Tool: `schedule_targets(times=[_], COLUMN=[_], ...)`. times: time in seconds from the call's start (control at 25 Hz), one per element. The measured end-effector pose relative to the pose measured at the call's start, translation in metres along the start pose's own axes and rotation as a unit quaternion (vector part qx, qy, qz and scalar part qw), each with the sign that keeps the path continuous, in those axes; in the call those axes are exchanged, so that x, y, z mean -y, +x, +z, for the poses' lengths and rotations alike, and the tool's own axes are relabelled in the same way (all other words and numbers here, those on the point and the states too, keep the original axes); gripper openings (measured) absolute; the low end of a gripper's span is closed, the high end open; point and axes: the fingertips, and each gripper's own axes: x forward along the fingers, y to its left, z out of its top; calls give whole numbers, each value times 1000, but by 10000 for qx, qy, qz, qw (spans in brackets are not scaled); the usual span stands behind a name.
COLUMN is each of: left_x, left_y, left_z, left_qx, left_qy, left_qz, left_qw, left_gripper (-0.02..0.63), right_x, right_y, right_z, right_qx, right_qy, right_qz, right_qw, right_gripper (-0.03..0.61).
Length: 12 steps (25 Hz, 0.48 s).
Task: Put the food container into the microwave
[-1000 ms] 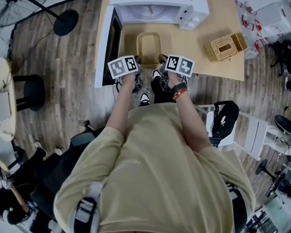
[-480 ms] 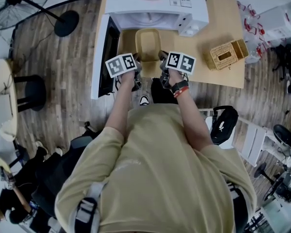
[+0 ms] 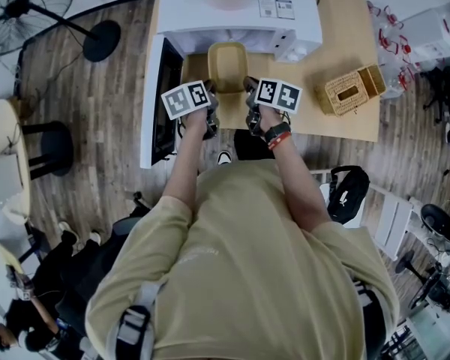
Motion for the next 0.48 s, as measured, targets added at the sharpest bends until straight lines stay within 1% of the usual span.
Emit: schedule_targets(times=[0.16, 0.48], left_x=[-1, -2], left_y=[0, 16], left_z=[11, 35], left_qx=[66, 166], left_qy=[-3, -14], left_qz=[20, 87], left_qw=[10000, 9998], left_gripper=[44, 44], right_x=[-6, -7], right_y=[5, 24], right_z=[7, 31], right_qx=[37, 60], right_qy=[-30, -67], right_qz=[34, 17], right_qw=[10000, 10000], right_gripper=[54, 54])
